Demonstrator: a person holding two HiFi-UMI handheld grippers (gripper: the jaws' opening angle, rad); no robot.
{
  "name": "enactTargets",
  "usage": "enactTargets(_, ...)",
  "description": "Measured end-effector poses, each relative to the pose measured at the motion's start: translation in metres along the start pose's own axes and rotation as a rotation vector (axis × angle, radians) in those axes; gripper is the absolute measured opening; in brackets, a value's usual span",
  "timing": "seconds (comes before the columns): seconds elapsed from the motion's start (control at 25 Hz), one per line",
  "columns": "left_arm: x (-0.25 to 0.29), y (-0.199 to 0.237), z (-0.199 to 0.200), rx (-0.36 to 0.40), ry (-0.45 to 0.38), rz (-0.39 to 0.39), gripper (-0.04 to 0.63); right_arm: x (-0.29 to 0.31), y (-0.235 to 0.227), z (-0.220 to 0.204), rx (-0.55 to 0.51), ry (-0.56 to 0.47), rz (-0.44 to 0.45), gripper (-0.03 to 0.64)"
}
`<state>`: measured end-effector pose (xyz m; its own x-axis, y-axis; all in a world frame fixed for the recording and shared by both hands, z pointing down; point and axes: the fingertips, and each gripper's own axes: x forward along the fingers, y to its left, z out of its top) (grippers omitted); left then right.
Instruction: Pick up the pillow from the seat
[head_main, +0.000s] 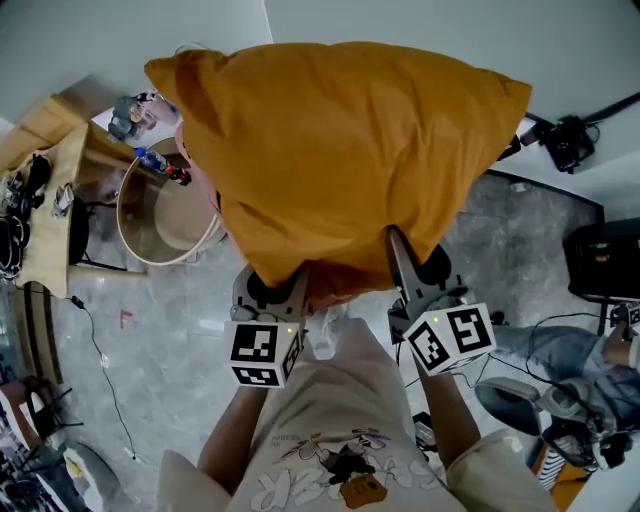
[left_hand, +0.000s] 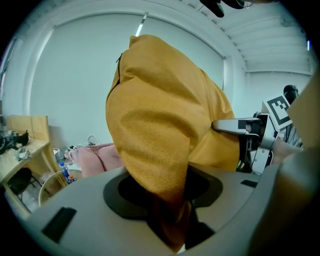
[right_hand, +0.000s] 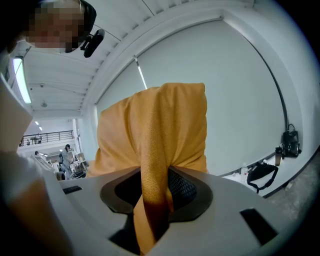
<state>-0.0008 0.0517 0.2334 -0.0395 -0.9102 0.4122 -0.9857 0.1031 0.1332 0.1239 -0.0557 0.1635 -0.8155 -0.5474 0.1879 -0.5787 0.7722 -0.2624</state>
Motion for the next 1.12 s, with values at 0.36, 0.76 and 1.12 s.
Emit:
enactTargets(0.36, -0.042, -0.005, 0.017, 0.062, -0.053, -0.071, 0.193, -0.044, 0.035, 0.018, 0.01, -0.103, -0.038, 0.155)
enactTargets(0.76, -0.114, 0.001, 0.042, 0.124, -0.189, -0.141, 0.195, -0.1, 0.104, 0.049, -0.062, -0.225, -0.072, 0.17)
enactTargets(1.12, -0.146, -0.009, 0.038, 0.113, -0.225, -0.184, 0.195, -0.142, 0.132, 0.052, -0.114, -0.274, -0.117, 0.17)
